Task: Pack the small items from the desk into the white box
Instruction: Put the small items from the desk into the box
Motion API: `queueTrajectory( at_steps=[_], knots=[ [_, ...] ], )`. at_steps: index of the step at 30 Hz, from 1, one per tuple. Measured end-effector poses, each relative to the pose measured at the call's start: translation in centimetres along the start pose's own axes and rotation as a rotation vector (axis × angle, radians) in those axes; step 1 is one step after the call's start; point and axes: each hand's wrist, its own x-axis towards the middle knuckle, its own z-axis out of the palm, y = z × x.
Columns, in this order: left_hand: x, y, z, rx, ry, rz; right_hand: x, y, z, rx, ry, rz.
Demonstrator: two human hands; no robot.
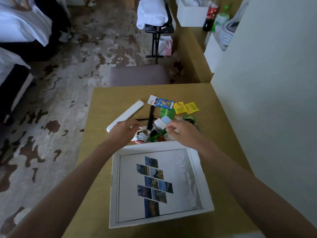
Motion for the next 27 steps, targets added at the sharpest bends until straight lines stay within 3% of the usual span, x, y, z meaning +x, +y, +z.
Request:
queueTrajectory(
  at_steps=[6,9,15,24,27],
  knots=[
    [3.1,-1.6,1.9,0.195,-0.155,-0.130,6.3,2.9,2.7,-0.274,-0.260,-0.064],
    [4.0,-3.1,2.5,0.194,-0.134,-0.213,8.2,3.6,3.9,-0.325,-0.308,-0.135],
    [3.0,-8.1,1.7,0.197,0.088,-0.506,11.4,1.4,7.0,-0.336,-0.315,-0.288],
    [4.5,-12.6,3.3,0.265,-0.158,-0.597,15.3,-2.5,11.2,-0.445,-0.350,-0.477],
    [5.3,-12.2,4.2,0.387,-0.168,-0.547,16.4,-3.0,12.2,-0.376,-0.250,-0.387]
  ],
)
